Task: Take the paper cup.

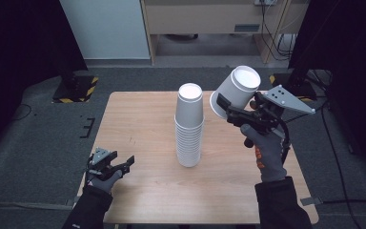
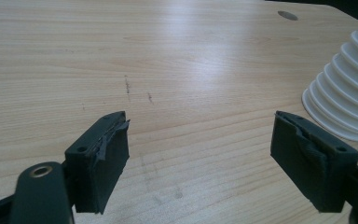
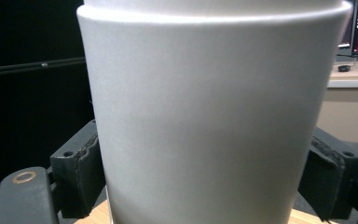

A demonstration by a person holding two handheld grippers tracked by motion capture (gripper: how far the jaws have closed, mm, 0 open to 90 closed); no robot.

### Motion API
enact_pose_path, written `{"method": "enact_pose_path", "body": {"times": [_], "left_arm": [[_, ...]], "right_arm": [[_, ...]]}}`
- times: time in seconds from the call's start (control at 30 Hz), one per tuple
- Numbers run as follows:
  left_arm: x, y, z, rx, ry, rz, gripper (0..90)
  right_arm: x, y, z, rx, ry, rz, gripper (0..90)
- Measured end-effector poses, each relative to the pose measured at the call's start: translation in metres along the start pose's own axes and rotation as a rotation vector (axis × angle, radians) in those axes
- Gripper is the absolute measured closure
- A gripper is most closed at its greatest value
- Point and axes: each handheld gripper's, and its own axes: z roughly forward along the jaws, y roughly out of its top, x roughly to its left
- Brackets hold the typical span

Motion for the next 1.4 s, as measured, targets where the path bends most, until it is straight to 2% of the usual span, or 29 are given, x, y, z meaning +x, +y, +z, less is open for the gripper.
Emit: {"method": "enact_pose_path", "body": {"times": [0.17, 0.5, 0.73, 1.1, 1.4], "left_arm": [[-0.001, 0.000, 0.000, 0.001, -0.001, 0.002, 17.8], [-0.001, 0.000, 0.000, 0.001, -0.003, 0.004, 17.8], [-0.002, 0.000, -0.001, -0.002, -0.004, 0.003, 17.9], [-0.003, 0.000, -0.001, -0.004, -0.014, 0.003, 17.8], [-0.005, 0.000, 0.000, -0.001, -0.011, 0.021, 17.9]], "right_arm": [[-0.009, -0.011, -0.010, 0.007, -0.013, 0.027, 15.3], [-0.021, -0.030, -0.018, 0.032, -0.029, 0.054, 15.3], [-0.031, -0.045, -0.026, 0.044, -0.034, 0.092, 15.3], [-0.047, -0.073, -0.040, 0.081, -0.058, 0.139, 15.3], [-0.059, -0.100, -0.050, 0.107, -0.072, 0.200, 15.3]]}}
